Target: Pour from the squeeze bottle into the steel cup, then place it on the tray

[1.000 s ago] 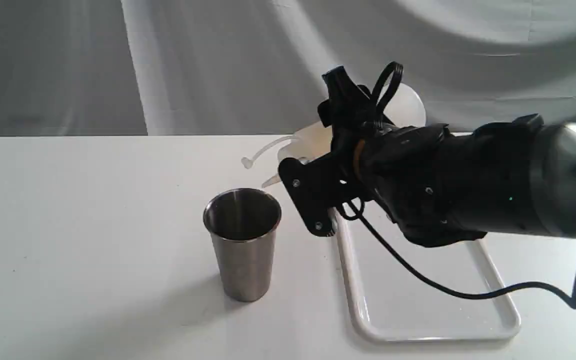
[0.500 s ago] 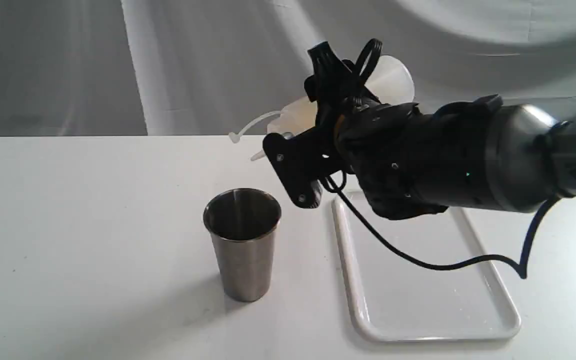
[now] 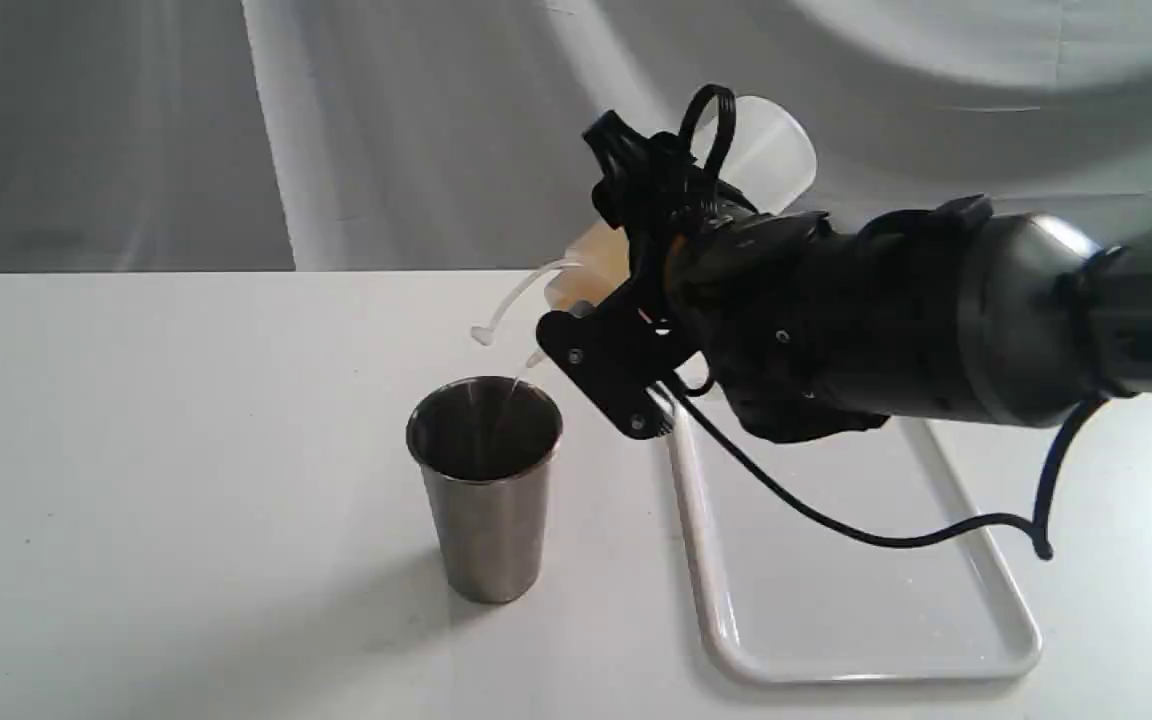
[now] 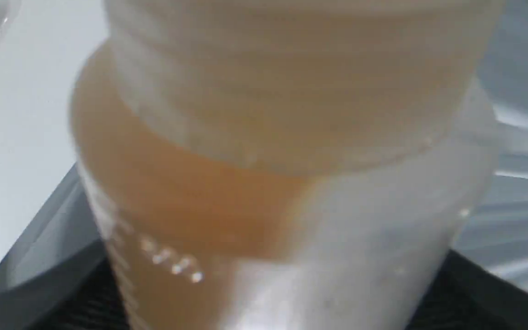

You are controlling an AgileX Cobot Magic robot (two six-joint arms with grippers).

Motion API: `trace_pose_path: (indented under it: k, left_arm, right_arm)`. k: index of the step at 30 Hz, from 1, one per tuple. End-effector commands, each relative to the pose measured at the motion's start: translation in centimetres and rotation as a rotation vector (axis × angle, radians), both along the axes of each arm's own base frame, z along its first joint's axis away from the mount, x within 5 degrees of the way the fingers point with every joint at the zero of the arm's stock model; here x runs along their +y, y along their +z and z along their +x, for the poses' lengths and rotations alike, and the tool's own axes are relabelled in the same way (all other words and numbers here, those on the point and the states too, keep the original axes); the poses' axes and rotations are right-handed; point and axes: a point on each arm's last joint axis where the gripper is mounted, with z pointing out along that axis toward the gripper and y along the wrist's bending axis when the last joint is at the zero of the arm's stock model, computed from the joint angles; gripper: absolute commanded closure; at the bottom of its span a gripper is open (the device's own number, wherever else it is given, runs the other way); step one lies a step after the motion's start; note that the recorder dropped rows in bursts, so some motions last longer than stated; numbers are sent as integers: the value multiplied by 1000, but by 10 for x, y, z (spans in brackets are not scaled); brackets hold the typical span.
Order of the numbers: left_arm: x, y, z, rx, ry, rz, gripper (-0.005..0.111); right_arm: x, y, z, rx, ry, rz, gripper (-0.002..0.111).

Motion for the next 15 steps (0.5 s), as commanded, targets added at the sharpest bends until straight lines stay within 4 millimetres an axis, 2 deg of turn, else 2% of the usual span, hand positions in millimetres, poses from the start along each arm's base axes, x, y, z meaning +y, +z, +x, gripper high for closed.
trace_pose_path:
  k: [1, 15]
  left_arm:
    - [0, -2, 0, 6, -4, -7, 98]
    - [0, -2, 0, 6, -4, -7, 98]
  right_arm:
    - [4, 10, -2, -31, 26, -53, 108]
    - [9, 10, -5, -30, 40, -61, 108]
